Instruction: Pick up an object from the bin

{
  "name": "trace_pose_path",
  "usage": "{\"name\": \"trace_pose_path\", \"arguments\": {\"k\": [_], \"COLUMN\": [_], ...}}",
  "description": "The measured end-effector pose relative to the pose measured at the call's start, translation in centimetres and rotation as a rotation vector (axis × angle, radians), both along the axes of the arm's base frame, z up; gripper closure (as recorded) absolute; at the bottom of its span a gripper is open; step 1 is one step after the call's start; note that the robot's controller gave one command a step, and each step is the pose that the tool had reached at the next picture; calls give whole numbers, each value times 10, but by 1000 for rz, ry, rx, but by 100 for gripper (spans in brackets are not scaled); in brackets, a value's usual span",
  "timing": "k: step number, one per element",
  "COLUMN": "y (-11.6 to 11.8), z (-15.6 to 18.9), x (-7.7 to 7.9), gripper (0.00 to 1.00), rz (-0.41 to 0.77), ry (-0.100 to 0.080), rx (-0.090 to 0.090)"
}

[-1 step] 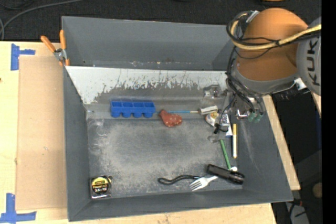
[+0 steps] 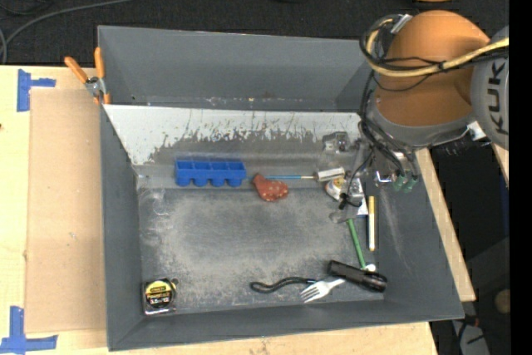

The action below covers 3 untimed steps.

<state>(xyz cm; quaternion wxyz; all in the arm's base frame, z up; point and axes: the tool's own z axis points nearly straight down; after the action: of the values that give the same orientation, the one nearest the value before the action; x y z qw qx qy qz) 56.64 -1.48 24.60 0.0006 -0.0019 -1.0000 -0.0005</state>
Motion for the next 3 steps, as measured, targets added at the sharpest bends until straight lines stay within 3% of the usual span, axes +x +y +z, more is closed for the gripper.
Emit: {"name": "trace_pose_path", "arguments": {"k": [1,2,3], "y": [15,26,18], "z": [-85,-86,-120], "x": [-39,-99,-94], "gripper": [0,0,0], "rz": [85,255,268], "ry": [-1,-7,4], "rx": [0,-1,1]}}
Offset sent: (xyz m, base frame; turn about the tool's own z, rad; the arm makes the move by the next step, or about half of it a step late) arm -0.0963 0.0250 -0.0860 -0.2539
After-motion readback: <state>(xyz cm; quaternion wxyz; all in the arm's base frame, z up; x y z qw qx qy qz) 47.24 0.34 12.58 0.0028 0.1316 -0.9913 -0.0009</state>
